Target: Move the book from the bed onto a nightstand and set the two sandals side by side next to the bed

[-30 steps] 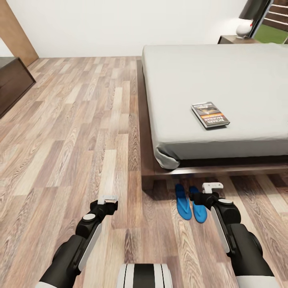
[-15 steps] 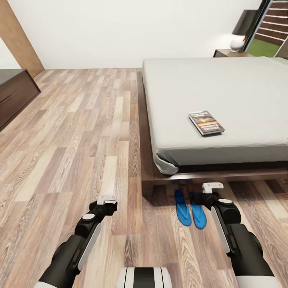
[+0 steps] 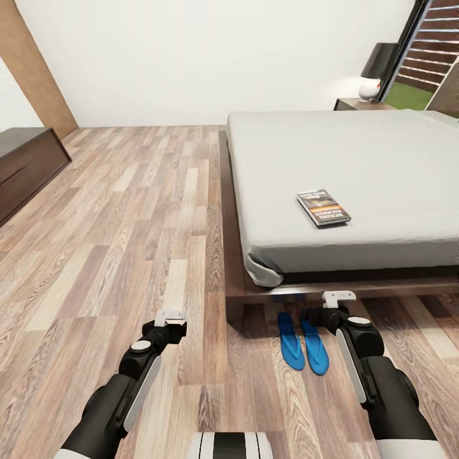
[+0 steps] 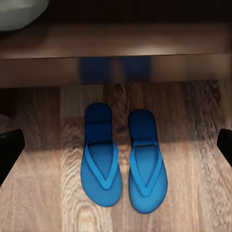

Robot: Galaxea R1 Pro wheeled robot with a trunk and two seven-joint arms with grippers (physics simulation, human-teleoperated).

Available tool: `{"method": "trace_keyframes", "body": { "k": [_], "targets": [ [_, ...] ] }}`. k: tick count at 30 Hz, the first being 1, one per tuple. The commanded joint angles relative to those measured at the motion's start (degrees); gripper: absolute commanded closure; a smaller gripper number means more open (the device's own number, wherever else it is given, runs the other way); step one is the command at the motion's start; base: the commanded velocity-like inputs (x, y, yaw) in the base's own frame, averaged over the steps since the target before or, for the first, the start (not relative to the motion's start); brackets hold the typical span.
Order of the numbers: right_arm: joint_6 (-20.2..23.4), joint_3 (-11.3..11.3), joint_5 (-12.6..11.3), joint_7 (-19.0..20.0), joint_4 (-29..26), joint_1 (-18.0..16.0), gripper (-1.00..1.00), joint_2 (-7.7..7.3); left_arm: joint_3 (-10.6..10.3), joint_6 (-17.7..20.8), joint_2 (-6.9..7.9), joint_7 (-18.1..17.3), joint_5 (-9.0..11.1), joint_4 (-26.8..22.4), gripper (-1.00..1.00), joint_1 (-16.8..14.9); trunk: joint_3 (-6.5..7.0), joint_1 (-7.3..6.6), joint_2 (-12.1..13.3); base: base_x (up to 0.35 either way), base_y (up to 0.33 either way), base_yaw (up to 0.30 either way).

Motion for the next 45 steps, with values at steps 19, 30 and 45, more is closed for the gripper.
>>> {"method": "trace_keyframes", "body": {
  "k": [19, 30, 45],
  "targets": [
    [0.3, 0.0, 0.3, 0.1, -1.0, 0.0, -1.00, -0.01, -0.2, 0.2, 0.01, 0.2, 0.8, -0.1, -1.00, 0.0, 4.17, -0.50, 0.2, 0.000, 0.000, 0.000],
    [0.4, -0.9, 0.3, 0.1, -3.5, 0.0, -1.00, -0.01, -0.2, 0.3, -0.04, 0.2, 0.8, -0.1, -1.00, 0.0, 6.61, -0.78, 0.4, 0.000, 0.000, 0.000],
    [0.4, -1.4, 0.4, 0.0, -3.8, 0.0, -1.00, -0.01, -0.6, -0.2, 0.08, 0.5, 0.2, -0.4, -1.00, 0.0, 8.16, -0.96, 0.5, 0.000, 0.001, 0.000]
  ]
}}
